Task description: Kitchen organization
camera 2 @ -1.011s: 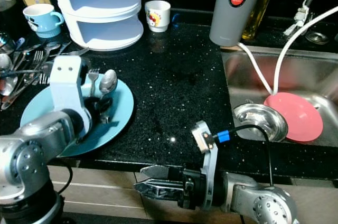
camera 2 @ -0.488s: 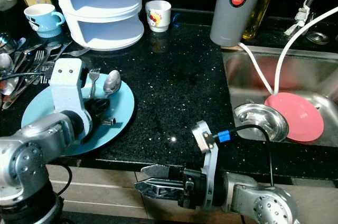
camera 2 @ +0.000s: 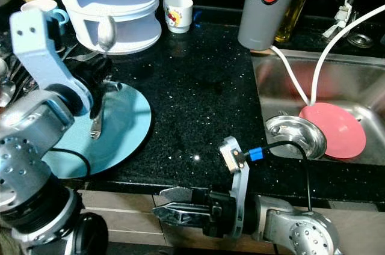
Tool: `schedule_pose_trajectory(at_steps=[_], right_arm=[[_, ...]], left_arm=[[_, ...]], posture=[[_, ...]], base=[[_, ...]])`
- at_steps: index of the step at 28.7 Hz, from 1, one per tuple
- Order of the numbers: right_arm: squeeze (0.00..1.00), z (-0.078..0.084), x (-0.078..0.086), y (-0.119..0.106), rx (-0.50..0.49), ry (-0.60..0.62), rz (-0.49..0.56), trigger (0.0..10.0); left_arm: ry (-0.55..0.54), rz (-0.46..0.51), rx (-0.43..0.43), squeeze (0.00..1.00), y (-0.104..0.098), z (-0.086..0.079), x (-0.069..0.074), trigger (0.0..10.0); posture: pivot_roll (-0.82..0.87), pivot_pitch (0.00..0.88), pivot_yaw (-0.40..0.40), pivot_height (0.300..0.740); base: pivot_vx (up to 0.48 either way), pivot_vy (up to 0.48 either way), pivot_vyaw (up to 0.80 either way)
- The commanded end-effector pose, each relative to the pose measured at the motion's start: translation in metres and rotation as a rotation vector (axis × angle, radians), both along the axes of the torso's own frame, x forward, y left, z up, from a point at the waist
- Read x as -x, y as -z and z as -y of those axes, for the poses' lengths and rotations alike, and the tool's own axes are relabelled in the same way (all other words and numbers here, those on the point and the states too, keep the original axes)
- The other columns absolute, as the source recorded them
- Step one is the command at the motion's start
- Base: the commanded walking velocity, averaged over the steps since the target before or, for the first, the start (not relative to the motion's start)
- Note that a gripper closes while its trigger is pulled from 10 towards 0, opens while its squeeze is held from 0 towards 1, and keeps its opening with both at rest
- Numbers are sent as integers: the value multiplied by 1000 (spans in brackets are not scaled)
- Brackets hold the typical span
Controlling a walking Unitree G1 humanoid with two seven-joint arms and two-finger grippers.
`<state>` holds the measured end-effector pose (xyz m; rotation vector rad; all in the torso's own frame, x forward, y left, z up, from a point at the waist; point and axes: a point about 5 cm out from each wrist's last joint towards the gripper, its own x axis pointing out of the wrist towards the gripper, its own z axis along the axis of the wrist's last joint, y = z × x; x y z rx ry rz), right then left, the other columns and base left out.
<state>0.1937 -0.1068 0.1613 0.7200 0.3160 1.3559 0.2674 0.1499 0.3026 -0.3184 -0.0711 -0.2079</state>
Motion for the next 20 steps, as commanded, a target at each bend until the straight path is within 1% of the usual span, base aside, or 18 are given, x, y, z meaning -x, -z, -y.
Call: schedule_pose_trajectory(at_steps=[1, 2, 3, 4, 5, 6, 7, 8, 9, 10, 11, 15, 19, 20], right_arm=[[0, 6, -4, 3, 23, 58, -12, 10000], [0, 6, -4, 3, 28, 62, -11, 10000], [0, 6, -4, 2, 18, 65, -4, 10000], [0, 6, -4, 2, 18, 65, -4, 10000], [0, 7, -3, 1, 3, 58, -2, 10000], [0, 7, -2, 0, -18, 59, -3, 10000], [0, 8, -2, -1, -35, 61, -3, 10000], [0, 9, -2, -2, -45, 62, -4, 10000], [0, 9, -2, -2, -59, 61, -5, 10000], [0, 9, -2, -2, -59, 61, -5, 10000], [0, 10, -1, -4, -82, 49, -3, 10000], [0, 9, 0, -5, -96, 37, 1, 10000], [0, 9, 2, -6, -120, 12, 2, 10000], [0, 9, 3, -6, -129, 5, 3, 10000]], left_arm=[[50, 68, 40, 0, -9, 5, 3, 0], [71, 86, 58, 0, -12, 7, 3, 0], [110, 120, 87, 0, -16, 11, 4, 0], [110, 120, 87, 0, -16, 11, 4, 0], [150, 147, 110, 0, -19, 15, 6, 0], [198, 174, 116, 0, -23, 20, 9, 2902], [240, 190, 117, 0, -25, 24, 11, 4314], [271, 201, 117, 0, -26, 27, 13, 8784], [301, 215, 112, 0, -27, 30, 14, 10000], [301, 215, 112, 0, -27, 30, 14, 10000], [331, 232, 105, 0, -29, 32, 15, 10000], [342, 238, 98, 0, -30, 33, 15, 10000], [377, 259, 81, 0, -32, 35, 17, 10000], [395, 267, 58, 0, -32, 37, 18, 10000]], posture=[[64, 88, -23, 740], [64, 88, -23, 740], [57, 93, -18, 740], [57, 93, -18, 740], [56, 90, -18, 740], [57, 91, -16, 740], [57, 90, -16, 740], [58, 90, -17, 740], [58, 90, -18, 740], [58, 90, -18, 740], [59, 86, -17, 740], [59, 86, -16, 740], [60, 81, -13, 740], [60, 79, -12, 740]], base=[[0, 0, 0], [0, 0, 0], [0, 0, -769], [0, 0, -769], [0, 0, -769], [0, 0, -800], [0, 0, -800], [0, 0, -800], [0, 0, -800], [0, 0, -800], [0, 0, -800], [0, 0, -800], [0, 0, -800], [0, 0, -800]])
